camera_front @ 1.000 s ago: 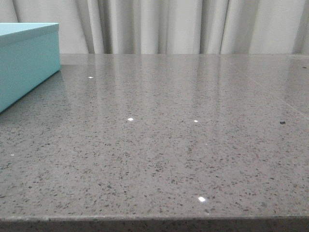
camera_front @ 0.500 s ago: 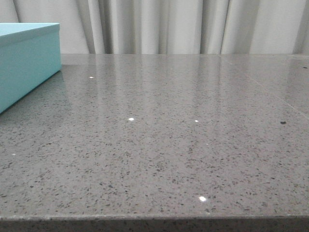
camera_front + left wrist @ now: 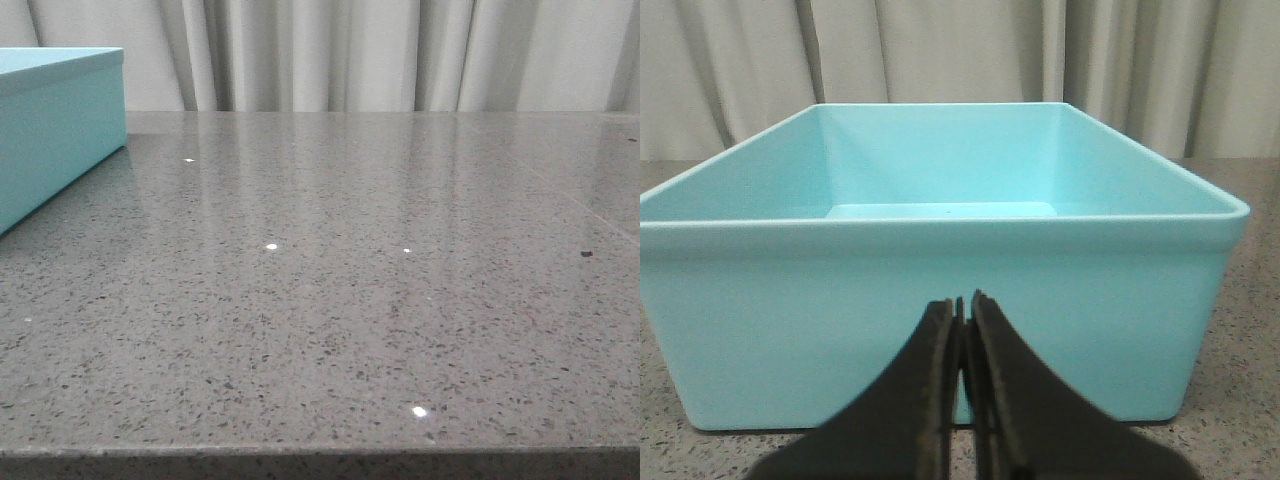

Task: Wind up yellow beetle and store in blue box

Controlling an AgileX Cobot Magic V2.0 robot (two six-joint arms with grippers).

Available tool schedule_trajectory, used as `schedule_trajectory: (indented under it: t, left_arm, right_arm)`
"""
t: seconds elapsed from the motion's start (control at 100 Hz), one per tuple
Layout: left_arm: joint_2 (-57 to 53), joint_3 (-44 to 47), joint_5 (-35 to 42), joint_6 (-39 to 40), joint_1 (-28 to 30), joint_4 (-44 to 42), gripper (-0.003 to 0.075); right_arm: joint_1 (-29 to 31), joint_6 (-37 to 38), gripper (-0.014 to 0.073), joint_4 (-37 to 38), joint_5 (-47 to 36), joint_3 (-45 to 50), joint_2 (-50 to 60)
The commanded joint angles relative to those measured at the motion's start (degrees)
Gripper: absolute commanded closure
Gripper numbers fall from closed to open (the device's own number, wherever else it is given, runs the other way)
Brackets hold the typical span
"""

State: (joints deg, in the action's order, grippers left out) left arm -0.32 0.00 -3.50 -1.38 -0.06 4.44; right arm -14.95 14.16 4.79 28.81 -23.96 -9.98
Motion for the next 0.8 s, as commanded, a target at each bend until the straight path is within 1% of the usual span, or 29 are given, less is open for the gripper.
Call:
schedule_trajectory:
  t: [0.0, 0.43, 0.51, 0.56, 0.63, 0.67, 0.7, 0.74, 0.79]
  left_arm:
    - [-1.87, 1.21, 4.32, 0.5, -0.46, 0.41, 0.0739]
    - [-1.87, 1.21, 4.32, 0.5, -0.46, 0.41, 0.0739]
    - [-1.87, 1.21, 4.32, 0.5, -0.46, 0.41, 0.0739]
    - [-1.87, 1.21, 4.32, 0.5, -0.46, 0.41, 0.0738]
    - [-1.87, 1.21, 4.32, 0.5, -0.46, 0.41, 0.0739]
    - [-1.87, 1.21, 4.32, 0.5, -0.46, 0.41, 0.0739]
    - [-1.87, 1.21, 4.32, 0.5, -0.46, 0.41, 0.0739]
    - [-1.87, 1.21, 4.32, 0.5, -0.46, 0.41, 0.0738]
    - [-1.87, 1.21, 4.32, 0.5, -0.46, 0.41, 0.0738]
  right_arm:
    - [-0.05, -0.66, 0.0662, 1.0, -4.48, -1.5, -0.61]
    - [0.01, -0.66, 0.0662, 1.0, -4.57, -1.43, -0.61]
    - [0.42, -0.66, 0.0662, 1.18, -5.91, -0.55, -0.61]
    - [1.4, -0.66, 0.0662, 1.18, -8.14, 0.33, -0.61]
    - [3.27, -1.32, 0.0662, 1.42, -13.83, 2.27, -0.55]
    - [4.45, -2.26, 0.0662, 1.45, -19.62, 4.2, -0.54]
    - [5.29, -2.91, 0.0662, 1.45, -22.37, 5.1, -0.49]
    - [6.57, -3.71, 0.0662, 1.45, -28.81, 7.23, -0.29]
    - [7.96, -3.84, 0.0662, 1.45, -33.45, 9.36, 0.77]
